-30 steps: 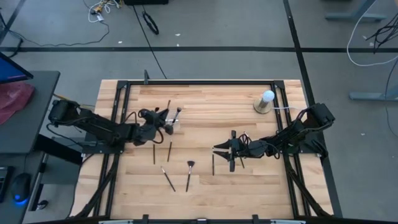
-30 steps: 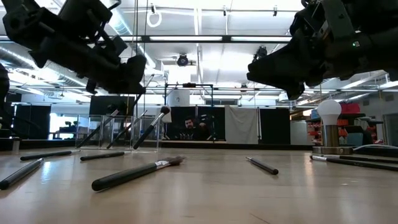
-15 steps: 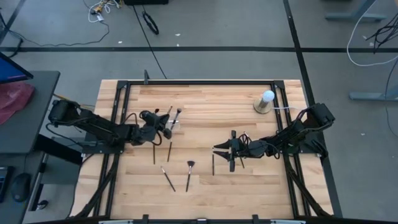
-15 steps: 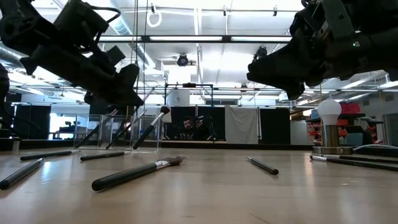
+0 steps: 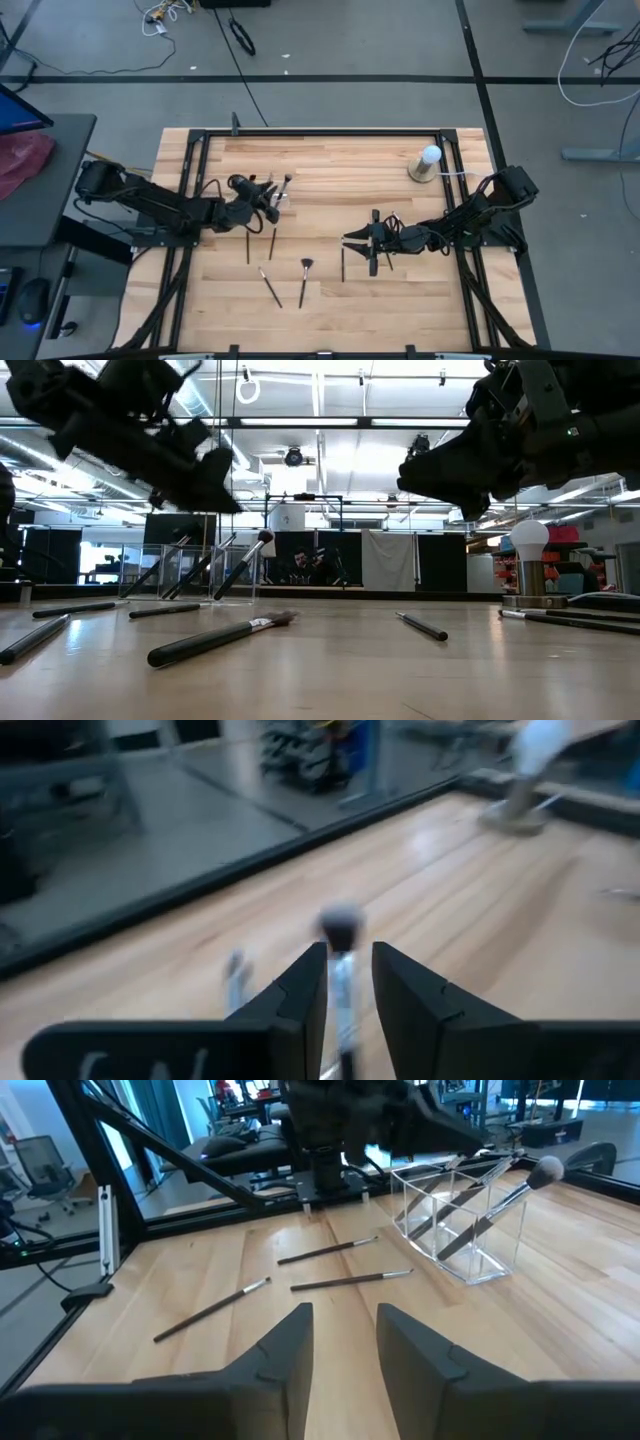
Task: Pick & Place Makeup Brushes
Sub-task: Put the black liner brush into the transparent organizer
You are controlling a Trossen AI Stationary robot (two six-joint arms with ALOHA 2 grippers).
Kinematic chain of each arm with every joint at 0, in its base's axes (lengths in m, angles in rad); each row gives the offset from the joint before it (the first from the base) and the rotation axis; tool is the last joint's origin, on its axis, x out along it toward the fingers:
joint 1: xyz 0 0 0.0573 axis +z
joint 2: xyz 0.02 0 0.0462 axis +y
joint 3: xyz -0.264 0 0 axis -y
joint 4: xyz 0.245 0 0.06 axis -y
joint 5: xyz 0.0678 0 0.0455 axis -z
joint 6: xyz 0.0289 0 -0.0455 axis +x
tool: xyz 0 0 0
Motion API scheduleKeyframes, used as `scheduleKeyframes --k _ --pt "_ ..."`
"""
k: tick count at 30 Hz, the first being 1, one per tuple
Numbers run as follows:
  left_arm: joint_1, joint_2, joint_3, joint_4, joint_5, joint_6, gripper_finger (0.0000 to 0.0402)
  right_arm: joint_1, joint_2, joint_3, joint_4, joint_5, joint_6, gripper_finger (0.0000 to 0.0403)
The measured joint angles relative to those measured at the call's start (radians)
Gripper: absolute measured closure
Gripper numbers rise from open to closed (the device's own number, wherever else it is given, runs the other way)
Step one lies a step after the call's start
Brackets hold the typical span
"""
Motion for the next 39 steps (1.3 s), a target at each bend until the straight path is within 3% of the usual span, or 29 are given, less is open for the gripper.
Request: scheduleKeyframes --k 5,8,12,19,26,35,39 --pt "-0.057 -0.015 0.135 -0.006 0.118 0.144 0.0314 0.000 0.000 0.000 -0.002 0.000 0.000 0.0289" --pt "-0.129 -0.003 0.230 -0.092 0.146 0.177 0.0326 0.000 0.000 0.000 -0.008 0.000 0.000 0.0289" --pt "-0.253 0.040 0.324 -0.231 0.130 0.175 0.0346 0.000 0.000 0.000 -0.018 0.000 0.000 0.0289" --pt "-0.452 0.208 0.373 -0.306 -0.012 0.069 0.0362 0.000 0.000 0.000 -0.034 0.003 0.001 0.0289" --pt "-0.547 0.361 0.374 -0.380 -0.202 -0.247 0.0351 0.000 0.000 0.000 -0.038 0.003 0.001 0.0289" --pt "-0.531 0.489 0.374 -0.592 -0.125 -0.735 0.0242 0.000 0.000 0.000 -0.038 0.003 0.002 0.0289" --pt "-0.519 0.530 0.374 -0.720 -0.119 -0.962 0.0215 0.000 0.000 0.000 -0.038 0.003 0.003 0.0289"
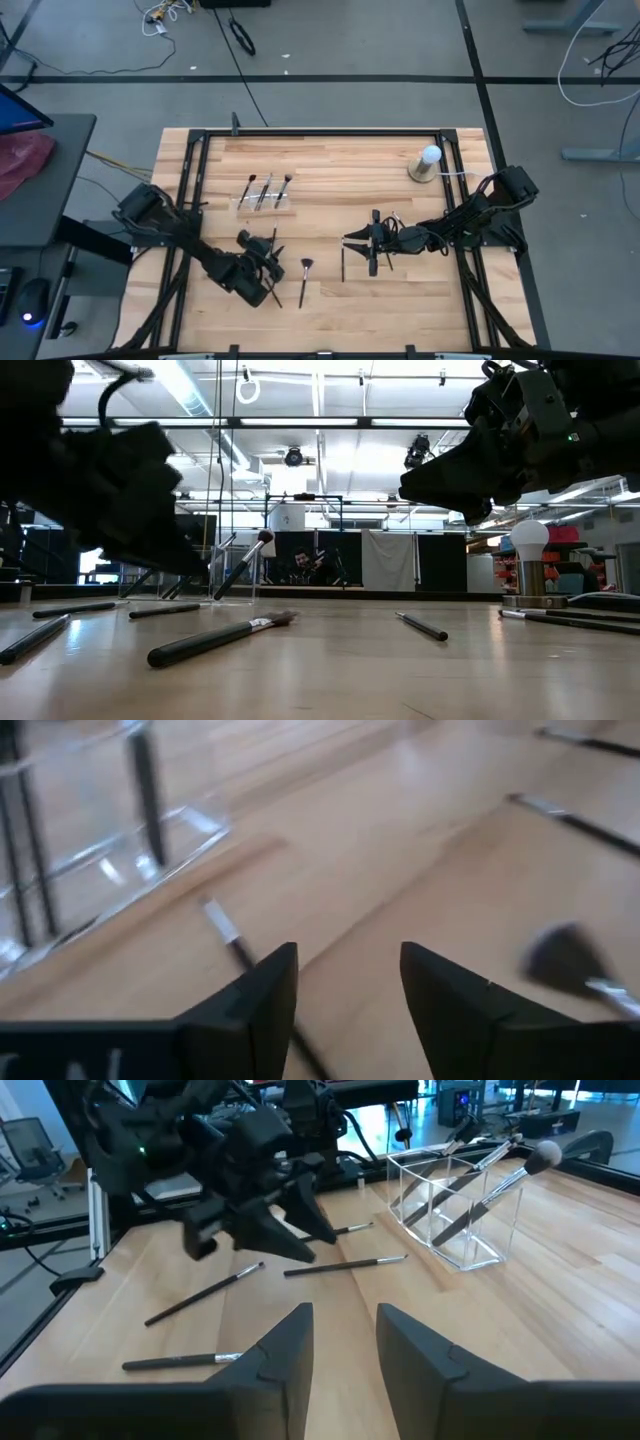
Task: Pick & Place Makeup Brushes
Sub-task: Put the black liner brush into the transparent organizer
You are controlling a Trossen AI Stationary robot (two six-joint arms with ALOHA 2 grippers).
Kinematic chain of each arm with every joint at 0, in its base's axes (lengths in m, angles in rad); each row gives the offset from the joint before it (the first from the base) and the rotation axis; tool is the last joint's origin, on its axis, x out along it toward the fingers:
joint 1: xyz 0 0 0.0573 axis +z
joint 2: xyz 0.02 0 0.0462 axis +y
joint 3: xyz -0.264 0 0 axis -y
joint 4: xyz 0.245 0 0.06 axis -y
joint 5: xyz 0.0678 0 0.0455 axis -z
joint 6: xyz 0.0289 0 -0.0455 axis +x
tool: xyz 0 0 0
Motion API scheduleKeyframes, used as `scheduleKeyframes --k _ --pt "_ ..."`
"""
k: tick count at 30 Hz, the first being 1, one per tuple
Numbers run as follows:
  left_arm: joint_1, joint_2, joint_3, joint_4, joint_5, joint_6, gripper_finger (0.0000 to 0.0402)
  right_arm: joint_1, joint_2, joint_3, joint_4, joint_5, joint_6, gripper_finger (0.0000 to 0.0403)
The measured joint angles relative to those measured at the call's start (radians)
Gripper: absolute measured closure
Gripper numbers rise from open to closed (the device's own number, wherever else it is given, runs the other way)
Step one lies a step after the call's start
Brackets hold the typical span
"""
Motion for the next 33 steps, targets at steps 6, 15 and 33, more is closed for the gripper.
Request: scheduleKeyframes --k 6,15,33 --pt "0.022 0.064 0.000 -0.050 0.018 -0.154 0.0224 0.000 0.000 0.000 -0.001 0.000 0.000 0.0289" --pt "0.057 0.186 0.003 -0.055 -0.024 -0.307 0.0260 0.000 0.000 0.000 -0.006 0.000 0.000 0.0289" --pt "-0.031 0.203 -0.087 0.143 -0.070 -0.309 0.0384 0.000 0.000 0.000 -0.007 0.000 -0.001 0.0289"
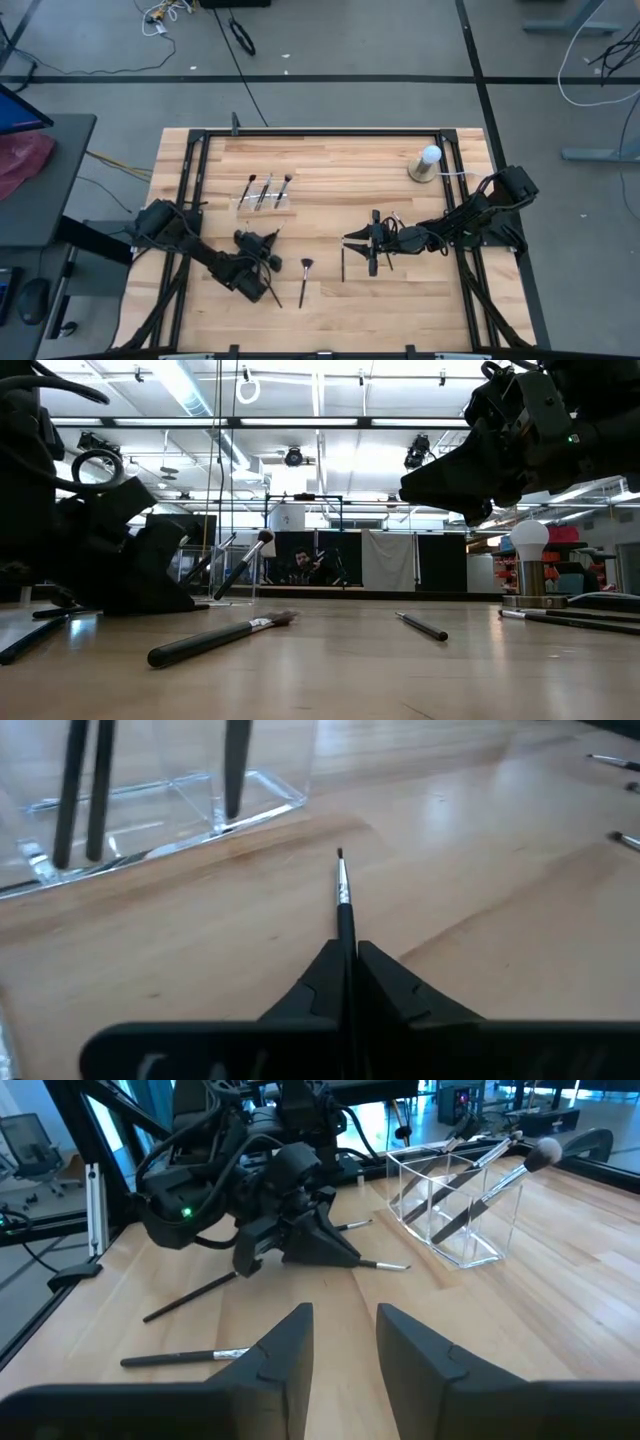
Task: Pick & Place Makeup Brushes
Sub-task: Put the black liner brush into the transparent organizer
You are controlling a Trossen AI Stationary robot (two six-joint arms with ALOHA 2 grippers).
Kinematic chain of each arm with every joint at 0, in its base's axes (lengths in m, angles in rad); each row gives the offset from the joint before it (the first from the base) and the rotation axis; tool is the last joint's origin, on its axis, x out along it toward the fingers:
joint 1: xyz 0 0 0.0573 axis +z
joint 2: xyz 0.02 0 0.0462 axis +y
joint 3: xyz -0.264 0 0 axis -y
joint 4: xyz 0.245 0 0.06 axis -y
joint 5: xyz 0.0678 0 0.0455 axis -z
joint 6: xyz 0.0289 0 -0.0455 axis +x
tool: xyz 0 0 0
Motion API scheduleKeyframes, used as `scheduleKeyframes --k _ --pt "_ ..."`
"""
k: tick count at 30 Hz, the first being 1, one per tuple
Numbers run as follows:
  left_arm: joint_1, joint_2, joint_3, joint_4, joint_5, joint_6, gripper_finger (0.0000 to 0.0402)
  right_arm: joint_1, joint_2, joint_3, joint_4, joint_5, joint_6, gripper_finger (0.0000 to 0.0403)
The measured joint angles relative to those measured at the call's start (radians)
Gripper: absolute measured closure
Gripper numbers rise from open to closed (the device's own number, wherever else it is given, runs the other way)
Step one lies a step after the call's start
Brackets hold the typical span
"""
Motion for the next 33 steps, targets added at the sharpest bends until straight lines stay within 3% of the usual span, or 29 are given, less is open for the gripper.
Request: scheduleKeyframes --k 10,16,20,26,30,33 --pt "-0.003 -0.103 0.011 0.126 0.057 0.183 0.0385 0.000 0.000 0.000 0.001 0.000 -0.001 0.0289" --pt "0.046 -0.139 0.010 0.370 0.001 0.515 0.0385 -0.002 0.000 0.000 -0.001 0.000 0.020 0.0289" --pt "0.102 -0.150 0.010 0.677 0.021 0.873 0.0383 -0.026 0.000 0.000 -0.035 -0.052 0.077 0.0289" --pt "0.198 -0.152 0.011 1.189 0.309 1.396 0.0384 -0.060 0.000 0.000 -0.078 -0.160 0.081 0.0289" --pt "0.249 -0.152 0.012 1.345 0.505 1.530 0.0380 -0.060 0.001 0.000 -0.001 -0.161 -0.001 0.0278" --pt "0.276 -0.152 0.037 1.349 0.593 1.556 0.0381 -0.058 0.001 0.000 0.094 -0.161 -0.064 0.0268"
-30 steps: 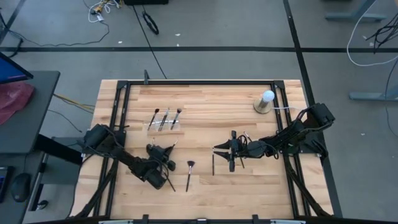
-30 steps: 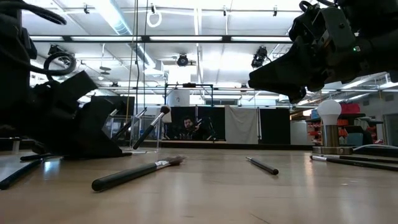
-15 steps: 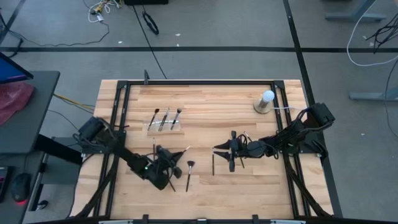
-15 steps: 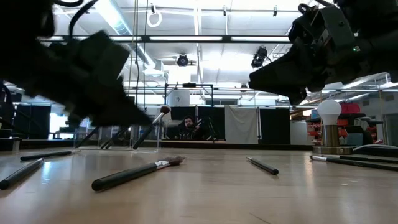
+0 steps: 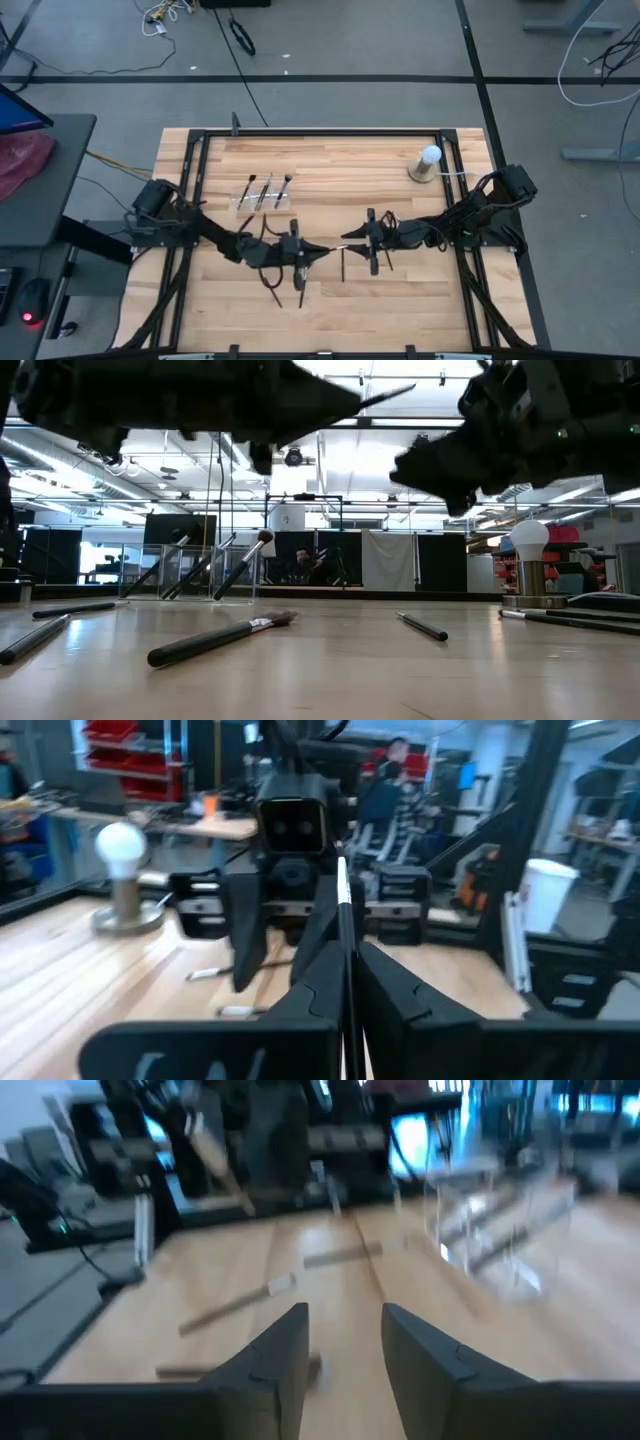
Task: Pick & Place Makeup Brushes
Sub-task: Put the black liner brush into the transparent organizer
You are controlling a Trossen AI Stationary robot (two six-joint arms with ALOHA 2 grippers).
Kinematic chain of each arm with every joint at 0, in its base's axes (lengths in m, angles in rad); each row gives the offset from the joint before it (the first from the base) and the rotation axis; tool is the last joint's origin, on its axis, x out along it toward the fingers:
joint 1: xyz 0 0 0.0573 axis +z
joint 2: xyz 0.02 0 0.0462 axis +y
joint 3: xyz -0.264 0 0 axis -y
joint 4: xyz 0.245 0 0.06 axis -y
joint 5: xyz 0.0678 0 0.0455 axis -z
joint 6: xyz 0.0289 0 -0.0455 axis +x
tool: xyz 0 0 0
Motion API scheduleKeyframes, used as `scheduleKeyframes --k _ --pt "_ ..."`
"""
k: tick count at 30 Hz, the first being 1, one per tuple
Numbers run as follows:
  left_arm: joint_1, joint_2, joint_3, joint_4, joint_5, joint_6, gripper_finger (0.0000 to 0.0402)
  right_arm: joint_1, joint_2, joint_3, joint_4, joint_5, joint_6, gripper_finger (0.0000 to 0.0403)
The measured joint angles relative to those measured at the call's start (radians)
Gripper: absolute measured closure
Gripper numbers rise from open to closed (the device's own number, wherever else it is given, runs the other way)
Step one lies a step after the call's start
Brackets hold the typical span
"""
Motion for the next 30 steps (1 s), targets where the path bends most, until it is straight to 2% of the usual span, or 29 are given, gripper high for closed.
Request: scheduleKeyframes --k 3,8,18,22,27,30 --pt "0.016 0.007 0.036 -0.004 0.051 0.022 0.0383 0.002 0.000 0.000 0.082 -0.019 -0.064 0.0261" --pt "0.019 0.008 0.065 -0.051 0.051 0.049 0.0379 0.019 0.000 0.003 0.164 -0.158 -0.137 0.0262" --pt "0.020 0.008 0.066 -0.052 0.050 0.048 0.0377 0.037 0.000 0.078 0.135 -0.154 -0.160 0.0286" --pt "0.020 0.008 0.066 -0.052 0.050 0.048 0.0376 0.037 0.000 0.092 0.087 -0.152 -0.163 0.0315" --pt "0.020 0.008 0.067 -0.053 0.049 0.047 0.0375 0.036 0.000 0.093 0.081 -0.145 -0.163 0.0378" --pt "0.020 0.008 0.067 -0.061 0.033 0.050 0.0371 0.037 -0.001 0.093 0.075 -0.136 -0.152 0.0390"
